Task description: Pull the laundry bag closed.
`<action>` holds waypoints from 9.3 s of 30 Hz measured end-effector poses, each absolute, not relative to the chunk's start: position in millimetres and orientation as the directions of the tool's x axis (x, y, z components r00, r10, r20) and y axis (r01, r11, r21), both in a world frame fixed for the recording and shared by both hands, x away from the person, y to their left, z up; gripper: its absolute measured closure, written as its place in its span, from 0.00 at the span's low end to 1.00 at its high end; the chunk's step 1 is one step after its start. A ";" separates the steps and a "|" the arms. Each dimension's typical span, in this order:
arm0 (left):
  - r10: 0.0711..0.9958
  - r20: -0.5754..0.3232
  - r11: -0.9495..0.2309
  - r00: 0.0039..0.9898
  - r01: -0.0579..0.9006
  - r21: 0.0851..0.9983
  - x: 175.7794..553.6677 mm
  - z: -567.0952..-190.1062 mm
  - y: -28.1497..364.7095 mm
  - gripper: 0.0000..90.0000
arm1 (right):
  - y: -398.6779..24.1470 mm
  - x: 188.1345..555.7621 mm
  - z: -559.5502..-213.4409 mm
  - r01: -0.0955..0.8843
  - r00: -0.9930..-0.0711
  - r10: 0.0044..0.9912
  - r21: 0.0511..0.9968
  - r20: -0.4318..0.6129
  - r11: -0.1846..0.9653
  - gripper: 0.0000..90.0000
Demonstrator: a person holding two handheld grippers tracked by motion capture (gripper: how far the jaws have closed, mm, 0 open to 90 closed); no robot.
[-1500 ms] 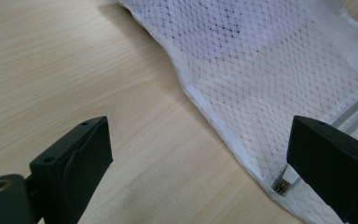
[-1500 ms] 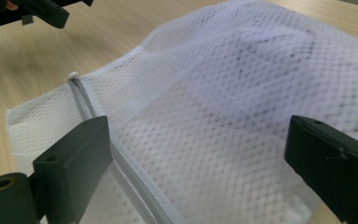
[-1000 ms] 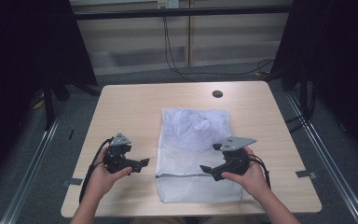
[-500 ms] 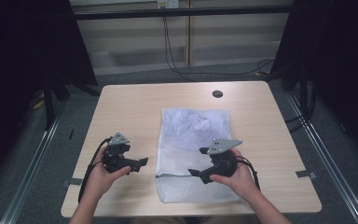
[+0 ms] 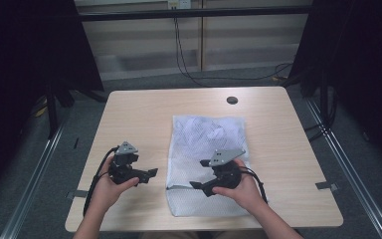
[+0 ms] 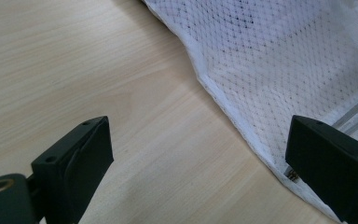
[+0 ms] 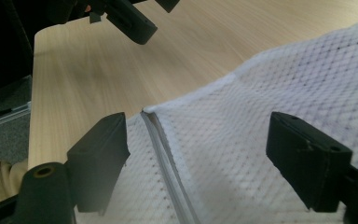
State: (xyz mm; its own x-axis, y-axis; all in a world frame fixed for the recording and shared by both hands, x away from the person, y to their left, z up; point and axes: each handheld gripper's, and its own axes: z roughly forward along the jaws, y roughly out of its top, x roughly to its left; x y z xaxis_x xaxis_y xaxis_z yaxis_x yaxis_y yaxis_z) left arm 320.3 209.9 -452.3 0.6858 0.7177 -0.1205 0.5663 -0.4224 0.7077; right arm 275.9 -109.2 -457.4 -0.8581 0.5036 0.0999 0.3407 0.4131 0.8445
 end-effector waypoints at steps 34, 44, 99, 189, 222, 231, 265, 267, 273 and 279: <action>0.733 -0.130 -0.399 0.668 0.576 0.714 321.2 -452.1 214.6 0.08 | -55.8 285.0 -467.6 0.339 -0.870 0.482 0.838 0.106 0.427 0.30; 0.735 -0.125 -0.401 0.666 0.576 0.712 321.6 -452.6 215.6 0.08 | -47.6 283.9 -471.2 0.353 -0.879 0.458 0.827 0.133 0.436 0.47; 0.732 -0.118 -0.417 0.671 0.579 0.701 323.4 -456.1 214.4 0.09 | -21.4 291.1 -499.1 0.395 -0.886 0.435 0.751 0.160 0.529 0.86; 0.494 -0.443 -0.422 0.748 0.651 0.631 315.1 -463.1 156.4 0.74 | -58.2 296.5 -461.1 0.390 -0.851 0.479 0.869 0.215 0.303 0.90; 0.489 -0.456 -0.439 0.744 0.661 0.608 316.1 -451.3 161.3 0.96 | -67.2 297.1 -457.5 0.376 -0.867 0.452 0.871 0.209 0.318 0.91; 0.496 -0.445 -0.444 0.746 0.658 0.609 314.9 -448.7 162.6 0.97 | -69.3 297.2 -457.1 0.375 -0.868 0.451 0.870 0.209 0.319 0.91; 0.460 -0.459 -0.460 0.760 0.646 0.609 315.2 -458.8 148.9 0.93 | -70.6 297.1 -454.2 0.359 -0.876 0.432 0.887 0.213 0.290 0.92; 0.462 -0.467 -0.457 0.754 0.654 0.603 315.7 -458.8 148.7 0.95 | -71.6 296.8 -453.3 0.358 -0.877 0.431 0.888 0.213 0.289 0.92; 0.468 -0.468 -0.442 0.750 0.657 0.610 316.3 -452.6 152.4 0.97 | -73.6 295.9 -452.5 0.356 -0.876 0.438 0.884 0.202 0.304 0.94; 0.483 -0.473 -0.439 0.737 0.671 0.598 315.8 -451.8 154.9 0.97 | -72.3 294.9 -453.7 0.365 -0.880 0.425 0.875 0.212 0.320 0.97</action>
